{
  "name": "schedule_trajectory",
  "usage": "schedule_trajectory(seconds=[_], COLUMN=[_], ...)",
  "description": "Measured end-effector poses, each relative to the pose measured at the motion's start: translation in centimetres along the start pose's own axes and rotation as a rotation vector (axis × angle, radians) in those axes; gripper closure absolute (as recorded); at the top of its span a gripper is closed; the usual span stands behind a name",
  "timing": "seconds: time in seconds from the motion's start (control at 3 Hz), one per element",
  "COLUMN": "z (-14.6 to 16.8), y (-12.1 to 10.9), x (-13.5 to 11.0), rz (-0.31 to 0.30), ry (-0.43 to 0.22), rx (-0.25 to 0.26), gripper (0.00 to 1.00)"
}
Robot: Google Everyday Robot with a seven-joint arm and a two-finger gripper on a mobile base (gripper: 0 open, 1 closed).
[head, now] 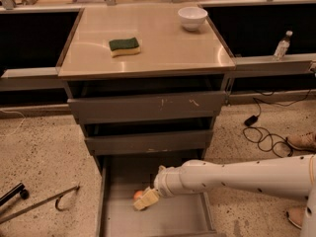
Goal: Pick orange from bottom drawer and place on counter
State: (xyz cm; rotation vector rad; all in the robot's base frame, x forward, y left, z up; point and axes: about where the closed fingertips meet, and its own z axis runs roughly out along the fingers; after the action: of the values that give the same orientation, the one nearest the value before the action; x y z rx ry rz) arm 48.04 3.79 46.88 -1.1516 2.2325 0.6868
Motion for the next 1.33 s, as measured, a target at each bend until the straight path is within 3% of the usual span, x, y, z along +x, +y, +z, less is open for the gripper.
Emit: schedule_trajectory(seconds=[0.33, 0.67, 1.0, 1.33], z=[3.0, 6.4, 9.4, 12.6], y=[-1.5, -4.8, -7.1, -8.2], x=[2.7, 5.9, 8.8, 10.7], rz=[0.026, 0.051, 0.079, 0.083], ry=[0.028, 0.066, 0.077, 0.045], rx=[0.026, 0.093, 0.116, 0.068], gripper=[0.00, 0.00, 0.00, 0.00])
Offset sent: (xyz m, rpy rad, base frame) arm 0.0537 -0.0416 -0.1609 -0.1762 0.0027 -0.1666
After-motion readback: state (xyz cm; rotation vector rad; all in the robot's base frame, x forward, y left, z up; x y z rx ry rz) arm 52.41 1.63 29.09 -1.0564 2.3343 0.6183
